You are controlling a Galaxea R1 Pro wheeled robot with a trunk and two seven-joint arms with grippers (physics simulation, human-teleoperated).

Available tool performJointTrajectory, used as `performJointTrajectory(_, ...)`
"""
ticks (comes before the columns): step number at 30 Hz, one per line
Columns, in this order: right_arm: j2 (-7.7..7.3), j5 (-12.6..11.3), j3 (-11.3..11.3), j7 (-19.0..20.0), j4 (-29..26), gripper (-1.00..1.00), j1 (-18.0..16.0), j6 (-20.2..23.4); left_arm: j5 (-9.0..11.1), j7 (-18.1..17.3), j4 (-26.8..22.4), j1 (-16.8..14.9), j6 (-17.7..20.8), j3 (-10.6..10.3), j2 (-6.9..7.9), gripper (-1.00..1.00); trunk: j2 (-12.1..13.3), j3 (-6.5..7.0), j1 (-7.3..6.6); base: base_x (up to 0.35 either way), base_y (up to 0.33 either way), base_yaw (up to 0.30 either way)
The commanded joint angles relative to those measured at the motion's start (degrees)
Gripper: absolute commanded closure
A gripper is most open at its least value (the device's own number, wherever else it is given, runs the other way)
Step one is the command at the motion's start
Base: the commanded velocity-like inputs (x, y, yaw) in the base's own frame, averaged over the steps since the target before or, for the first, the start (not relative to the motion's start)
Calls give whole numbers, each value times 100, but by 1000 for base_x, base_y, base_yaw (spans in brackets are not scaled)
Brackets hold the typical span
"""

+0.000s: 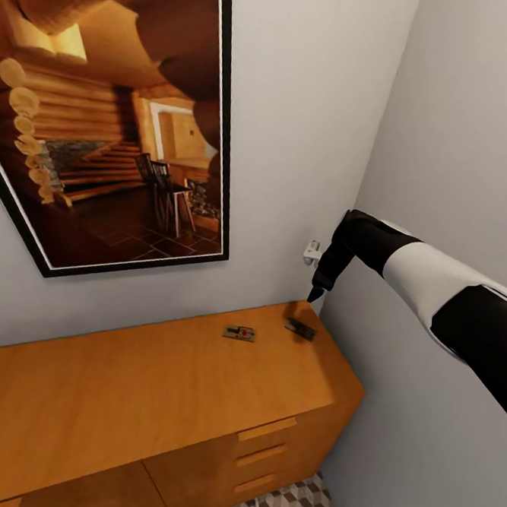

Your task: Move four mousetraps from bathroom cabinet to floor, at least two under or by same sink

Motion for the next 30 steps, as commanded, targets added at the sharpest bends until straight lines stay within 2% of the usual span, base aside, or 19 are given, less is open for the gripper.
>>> performJointTrajectory(1,-6,60,-34,32,-20,-100,0,49,54,7,23,-10,-27,-48,-7,-100,-12,-12,3,5,1,0)
performJointTrajectory(12,-3,60,-34,20,-20,-100,40,49,53,10,23,-8,-27,-48,-14,-100,-12,-81,3,1,0,0)
performJointTrajectory(30,-11,60,-34,-217,-20,-100,84,49,56,8,23,23,-27,-48,-29,-100,-12,-246,3,0,0,0)
